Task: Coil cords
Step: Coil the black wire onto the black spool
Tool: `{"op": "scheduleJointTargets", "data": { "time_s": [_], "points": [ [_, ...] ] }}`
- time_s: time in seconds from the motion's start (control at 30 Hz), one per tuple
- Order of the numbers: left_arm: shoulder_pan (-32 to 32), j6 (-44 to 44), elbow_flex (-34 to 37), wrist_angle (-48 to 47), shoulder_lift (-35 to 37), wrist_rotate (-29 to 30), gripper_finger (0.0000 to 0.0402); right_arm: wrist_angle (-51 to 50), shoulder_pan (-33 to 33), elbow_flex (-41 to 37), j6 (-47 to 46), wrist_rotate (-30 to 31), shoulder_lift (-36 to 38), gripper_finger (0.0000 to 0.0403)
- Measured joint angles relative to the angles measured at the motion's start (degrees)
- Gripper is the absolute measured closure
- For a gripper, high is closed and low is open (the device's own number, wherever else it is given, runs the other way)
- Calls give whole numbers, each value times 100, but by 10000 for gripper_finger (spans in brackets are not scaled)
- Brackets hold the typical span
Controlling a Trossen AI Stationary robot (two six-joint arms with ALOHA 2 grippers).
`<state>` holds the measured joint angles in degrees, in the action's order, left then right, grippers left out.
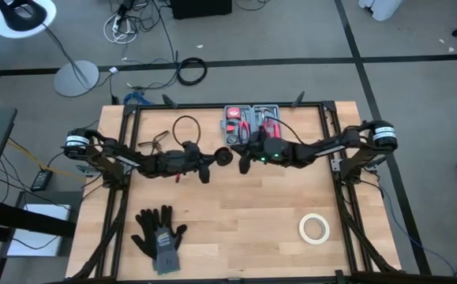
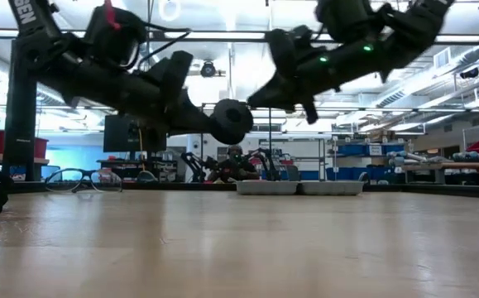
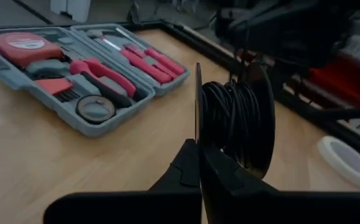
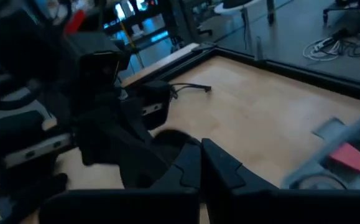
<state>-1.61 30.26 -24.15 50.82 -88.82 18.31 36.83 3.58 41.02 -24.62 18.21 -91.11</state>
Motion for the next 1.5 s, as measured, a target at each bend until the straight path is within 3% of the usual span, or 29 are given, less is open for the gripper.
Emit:
{"op": "scheduleJointTargets", "data": {
  "time_s": [0.2, 0.33, 0.77, 1.27, 1.5],
  "points": [
    [4, -82, -522, -1088, -6, 345, 401, -408, -132, 879, 369, -113, -572, 403],
    [7, -113, -576, -1191, -15, 514, 401, -370, -215, 1169, 432, -151, -846, 403],
    [2, 167, -535, -1201, -22, 667, 401, -183, -243, 1217, 829, -285, -1043, 356],
    [13, 257, -551, -1302, -9, 647, 401, -179, -241, 1208, 837, -718, -1049, 343],
    [17, 418, -469, -1278, 0, 579, 401, -148, -241, 1206, 835, -761, -1058, 308]
  ]
}}
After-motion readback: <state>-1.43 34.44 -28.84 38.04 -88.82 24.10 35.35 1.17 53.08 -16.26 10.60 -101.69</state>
